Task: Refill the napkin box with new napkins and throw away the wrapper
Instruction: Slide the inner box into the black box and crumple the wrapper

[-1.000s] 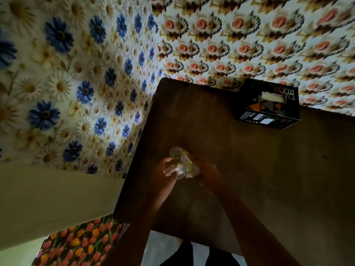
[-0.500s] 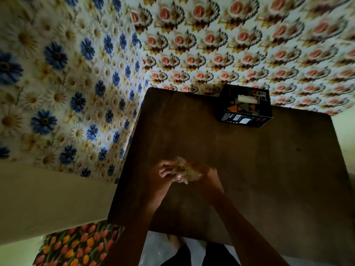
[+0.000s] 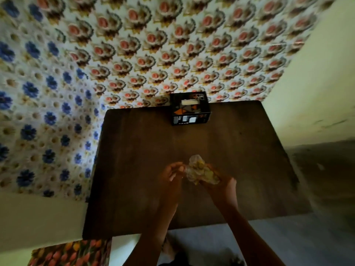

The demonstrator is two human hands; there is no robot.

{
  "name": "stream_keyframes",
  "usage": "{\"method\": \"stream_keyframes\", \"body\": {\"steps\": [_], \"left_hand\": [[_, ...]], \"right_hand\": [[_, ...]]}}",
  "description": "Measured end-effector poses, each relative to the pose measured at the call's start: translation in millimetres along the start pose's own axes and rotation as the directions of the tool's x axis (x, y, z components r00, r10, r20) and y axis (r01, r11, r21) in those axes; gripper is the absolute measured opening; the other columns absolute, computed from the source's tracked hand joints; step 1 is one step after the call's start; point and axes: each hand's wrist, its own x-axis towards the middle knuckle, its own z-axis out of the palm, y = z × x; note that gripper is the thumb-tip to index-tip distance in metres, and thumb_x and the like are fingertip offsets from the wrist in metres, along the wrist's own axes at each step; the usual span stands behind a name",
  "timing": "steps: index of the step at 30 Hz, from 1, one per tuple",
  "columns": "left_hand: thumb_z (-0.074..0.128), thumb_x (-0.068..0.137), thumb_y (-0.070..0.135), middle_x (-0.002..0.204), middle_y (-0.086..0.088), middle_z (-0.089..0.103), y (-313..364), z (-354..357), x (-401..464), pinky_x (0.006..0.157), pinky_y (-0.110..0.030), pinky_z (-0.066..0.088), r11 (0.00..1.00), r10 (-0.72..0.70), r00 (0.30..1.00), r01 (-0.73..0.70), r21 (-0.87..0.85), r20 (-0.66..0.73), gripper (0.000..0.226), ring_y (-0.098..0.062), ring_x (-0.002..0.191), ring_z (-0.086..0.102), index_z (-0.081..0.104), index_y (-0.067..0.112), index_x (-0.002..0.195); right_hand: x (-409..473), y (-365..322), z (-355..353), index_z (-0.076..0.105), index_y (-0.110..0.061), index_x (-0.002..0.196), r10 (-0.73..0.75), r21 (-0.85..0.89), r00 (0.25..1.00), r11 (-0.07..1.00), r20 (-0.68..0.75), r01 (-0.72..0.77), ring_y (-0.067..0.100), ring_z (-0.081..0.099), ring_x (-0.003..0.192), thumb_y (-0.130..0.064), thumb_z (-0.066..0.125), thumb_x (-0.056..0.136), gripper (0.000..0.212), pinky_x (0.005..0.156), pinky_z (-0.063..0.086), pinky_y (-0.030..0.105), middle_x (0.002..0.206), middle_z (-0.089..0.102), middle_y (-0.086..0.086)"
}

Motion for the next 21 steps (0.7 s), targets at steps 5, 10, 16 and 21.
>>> {"method": "stream_keyframes", "body": {"steps": [5, 10, 16, 21], "left_hand": [[0.066, 0.096, 0.017, 0.107, 0.005, 0.075, 0, 84, -34, 0.092, -0.043, 0.060, 0.992, 0.045, 0.998, -0.051, 0.112, 0.051, 0.018, -0.012, 0.101, 0.072, 0.070, 0.021, 0.113], [0.067, 0.095, 0.016, 0.109, 0.004, 0.074, -4, 182, -77, 0.093, -0.041, 0.060, 0.990, 0.071, 0.992, -0.082, 0.113, 0.101, 0.017, -0.012, 0.101, 0.072, 0.070, 0.020, 0.112], [0.064, 0.096, 0.009, 0.109, -0.012, 0.074, -14, 293, -129, 0.084, -0.030, 0.059, 0.999, 0.034, 0.989, -0.039, 0.031, 0.146, 0.019, -0.028, 0.105, 0.071, 0.068, 0.006, 0.114], [0.065, 0.097, 0.017, 0.113, -0.009, 0.072, -24, 371, -154, 0.089, -0.039, 0.058, 0.994, 0.034, 0.966, -0.059, 0.092, 0.257, 0.014, -0.027, 0.107, 0.070, 0.068, 0.021, 0.109]], "right_hand": [[-5, 31, -81, 0.074, -0.017, 0.105, 0.044, -0.003, 0.993, 0.999, -0.113, -0.044, -0.023, 0.063, 0.082, -0.018, 0.090, 0.067, 0.042, 0.069, 0.048, -0.001, 0.094, 0.072, -0.015], [-14, 75, -177, 0.073, -0.021, 0.106, 0.042, 0.021, 0.986, 0.999, -0.161, -0.039, -0.024, 0.062, 0.083, -0.020, 0.089, 0.069, 0.040, 0.068, 0.047, -0.002, 0.093, 0.068, -0.021], [-34, 119, -288, 0.077, -0.021, 0.104, 0.070, 0.119, 0.968, 0.992, -0.242, -0.042, -0.008, 0.070, 0.084, -0.019, 0.088, 0.073, 0.033, 0.068, 0.051, 0.006, 0.092, 0.074, -0.020], [-40, 160, -353, 0.078, -0.019, 0.105, 0.104, 0.162, 0.944, 0.985, -0.314, -0.054, 0.000, 0.073, 0.087, -0.018, 0.086, 0.074, 0.033, 0.071, 0.060, 0.021, 0.093, 0.078, -0.015]]}}
